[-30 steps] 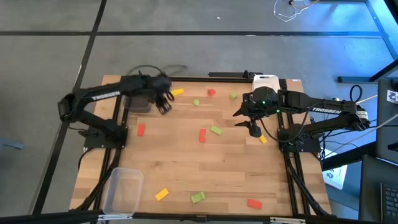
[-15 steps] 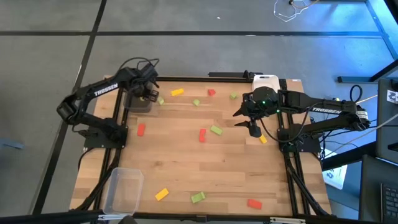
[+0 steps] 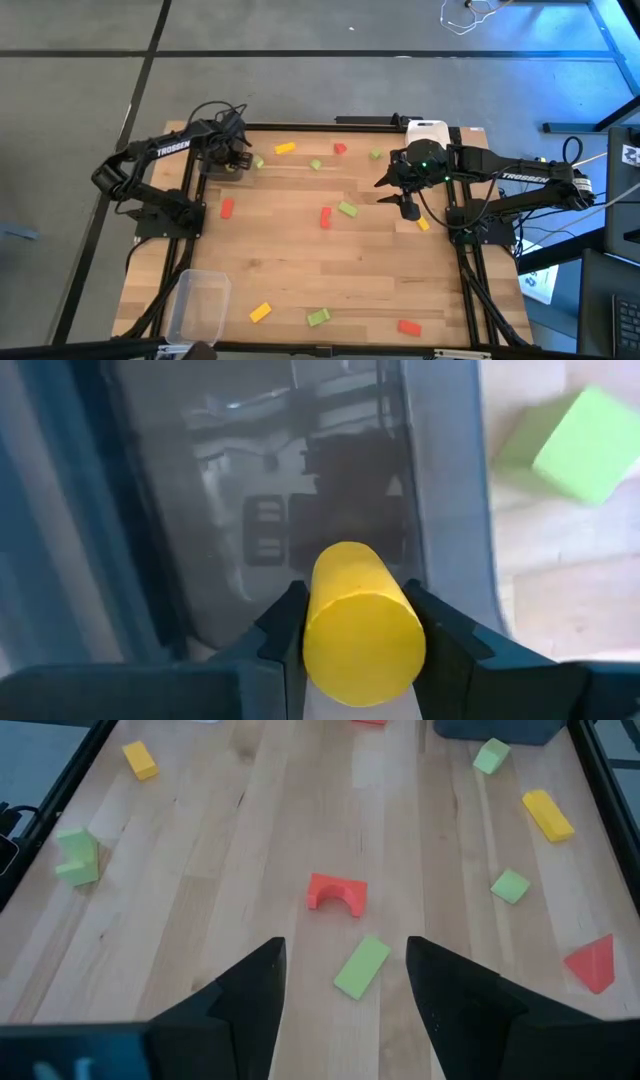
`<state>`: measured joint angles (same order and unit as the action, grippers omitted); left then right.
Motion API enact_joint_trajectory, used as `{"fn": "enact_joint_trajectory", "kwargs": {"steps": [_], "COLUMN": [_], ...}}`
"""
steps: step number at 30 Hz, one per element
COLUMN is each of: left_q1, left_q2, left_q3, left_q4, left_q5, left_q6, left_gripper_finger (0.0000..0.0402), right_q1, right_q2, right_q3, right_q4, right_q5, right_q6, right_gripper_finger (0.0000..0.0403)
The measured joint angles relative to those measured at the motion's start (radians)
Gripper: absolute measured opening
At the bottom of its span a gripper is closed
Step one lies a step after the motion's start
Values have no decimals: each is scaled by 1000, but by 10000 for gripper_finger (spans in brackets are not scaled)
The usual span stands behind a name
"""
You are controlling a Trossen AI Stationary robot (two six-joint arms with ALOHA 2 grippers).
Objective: Sort & place blocks by color
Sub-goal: Put the yellow block into the black bin, then put the green block into the transparent bin
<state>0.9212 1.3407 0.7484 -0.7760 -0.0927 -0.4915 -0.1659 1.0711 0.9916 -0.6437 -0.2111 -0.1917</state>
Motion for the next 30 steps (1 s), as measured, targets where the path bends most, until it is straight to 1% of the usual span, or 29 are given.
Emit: {"fn": "enact_joint_trajectory", "kwargs": {"steps": [2,4,7,10,15,19,21,26,30], "left_q1": [-4,-6,-6,-6,-7,-20,-37,-132,-250], "left_q2": [0,0,0,0,0,0,-1,-1,-2], "left_q3": [-11,-12,-8,19,114,245,322,474,528], "left_q4": [5,9,5,-1,-39,-109,-147,-203,-219], "left_q5": [3,3,7,15,33,32,38,156,199], "left_q6": [0,3,4,25,57,110,152,283,370], "left_gripper_finger": [118,139,181,203,208,208,209,209,209], "right_q1": [0,0,0,0,0,0,0,0,0], "right_q2": [0,0,0,0,0,0,0,1,2], "right_q3": [0,0,0,0,0,0,0,0,0], "right_q4": [0,0,1,3,7,25,40,72,80], "right_q5": [0,0,0,0,0,0,0,4,8], "right_q6": [0,0,0,0,7,12,52,174,305], "right_gripper_finger": [210,210,210,210,210,210,210,210,210]}}
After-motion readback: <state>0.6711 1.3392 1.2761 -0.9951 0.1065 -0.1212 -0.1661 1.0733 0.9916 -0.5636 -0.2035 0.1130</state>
